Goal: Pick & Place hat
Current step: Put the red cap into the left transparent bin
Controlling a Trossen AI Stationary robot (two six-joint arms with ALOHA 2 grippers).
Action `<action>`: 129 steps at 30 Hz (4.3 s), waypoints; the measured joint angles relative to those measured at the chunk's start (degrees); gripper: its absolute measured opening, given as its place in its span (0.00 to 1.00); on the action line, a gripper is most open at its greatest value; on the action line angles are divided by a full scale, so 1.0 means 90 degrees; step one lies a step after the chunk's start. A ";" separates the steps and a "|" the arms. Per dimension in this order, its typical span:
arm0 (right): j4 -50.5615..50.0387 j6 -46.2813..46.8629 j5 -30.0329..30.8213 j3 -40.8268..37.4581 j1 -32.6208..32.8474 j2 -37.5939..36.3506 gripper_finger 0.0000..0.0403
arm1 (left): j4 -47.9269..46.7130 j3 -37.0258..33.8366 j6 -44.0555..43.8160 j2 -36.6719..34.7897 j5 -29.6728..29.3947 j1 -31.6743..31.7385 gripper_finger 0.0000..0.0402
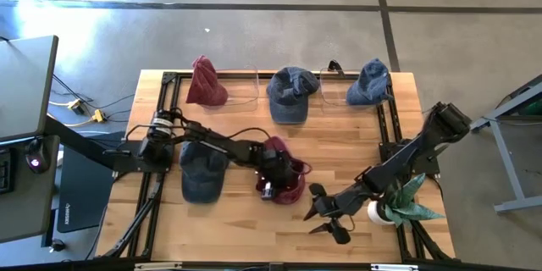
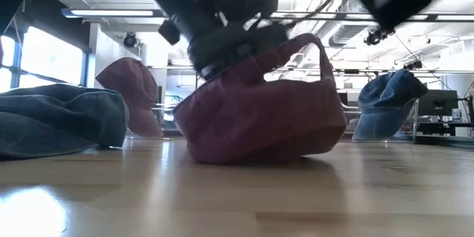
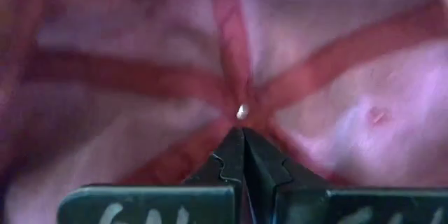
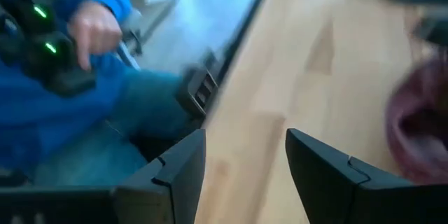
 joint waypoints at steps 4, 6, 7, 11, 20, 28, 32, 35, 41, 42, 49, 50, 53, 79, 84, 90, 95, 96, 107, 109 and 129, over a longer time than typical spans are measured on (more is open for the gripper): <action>0.0055 -0.0286 0.0292 0.0089 0.0298 -0.0316 0.48 | -0.0498 0.0398 0.0003 0.0000 -0.0133 -0.0080 0.00; 0.0083 -0.0599 0.0694 0.0089 0.0475 -0.0410 0.48 | -0.1068 0.0606 -0.0001 -0.0141 -0.0412 -0.0184 0.00; 0.0077 -0.0719 0.0935 0.0083 0.0545 -0.0422 0.48 | -0.1296 0.0670 -0.0002 -0.0280 -0.0616 -0.0266 0.00; -0.0037 -0.0860 0.1446 0.0066 0.0676 -0.0415 0.48 | -0.1352 0.0804 -0.0095 -0.0431 -0.1525 -0.0420 0.00; -0.0014 -0.0789 0.1270 0.0066 0.0691 -0.0412 0.48 | -0.1353 0.0797 -0.0442 0.0436 -0.1638 -0.0225 0.00; -0.0033 -0.0838 0.1251 0.0066 0.0708 -0.0410 0.48 | -0.1650 0.0872 -0.0253 0.0140 -0.1318 -0.0351 0.00; -0.0064 -0.0838 0.1272 0.0069 0.0708 -0.0410 0.48 | -0.2460 0.1034 -0.0293 -0.0482 -0.2396 -0.0608 0.00; -0.0190 -0.0838 0.1433 0.0069 0.0708 -0.0407 0.48 | -0.3085 0.1007 -0.0532 -0.0768 -0.3345 -0.0818 0.00; -0.0723 0.0036 0.3062 0.0069 0.0689 -0.0407 0.48 | -0.4617 0.0745 -0.1600 -0.1330 -0.4499 -0.1123 0.00; -0.0933 0.0436 0.3537 0.0069 0.0632 -0.0407 0.48 | -0.4604 0.0650 -0.1815 -0.1402 -0.4611 -0.1126 0.00; -0.2184 0.2417 0.3912 0.0069 -0.0860 -0.0310 0.48 | -0.4669 -0.0541 -0.3359 -0.1925 -0.5171 -0.1213 0.00; -0.2148 0.2317 0.3623 0.0069 -0.1185 -0.0244 0.49 | -0.4697 -0.0741 -0.3548 -0.2003 -0.5202 -0.1213 0.00; -0.1668 0.1851 0.2832 0.0069 -0.2220 -0.0066 0.52 | -0.4378 -0.1155 -0.3772 -0.2233 -0.5269 -0.1235 0.00; 0.0465 0.0906 0.2622 0.0066 -0.3486 0.0676 0.08 | 0.0127 -0.1485 -0.1159 -0.2273 -0.6676 -0.2248 0.00; 0.1472 0.0033 0.3738 0.0069 -0.2849 0.0520 0.03 | 0.0877 -0.1483 -0.0683 -0.2273 -0.6653 -0.2210 0.00; 0.2711 -0.1091 0.4506 0.0064 -0.2226 0.0527 0.06 | 0.1168 -0.1492 -0.0784 -0.1976 -0.6213 -0.1798 0.00; 0.3101 -0.1744 0.4831 0.0058 -0.1933 0.0536 0.02 | 0.1402 -0.1484 -0.0924 -0.1647 -0.6449 -0.1479 0.00; 0.3104 -0.1760 0.4870 0.0056 -0.1910 0.0537 0.03 | 0.1411 -0.1484 -0.0978 -0.1581 -0.6627 -0.1392 0.00; 0.3487 -0.2525 0.5041 0.0056 -0.1741 0.0535 0.03 | 0.2130 -0.1486 -0.0862 -0.1307 -0.6844 -0.0850 0.00; 0.3564 -0.2792 0.5291 0.0060 -0.1632 0.0535 0.03 | 0.1985 -0.1417 -0.0611 -0.1309 -0.7095 -0.0888 0.00; 0.4689 -0.3831 0.5838 0.0064 -0.1418 0.0531 0.02 | 0.3226 -0.1123 -0.0285 -0.1345 -0.7503 -0.1965 0.00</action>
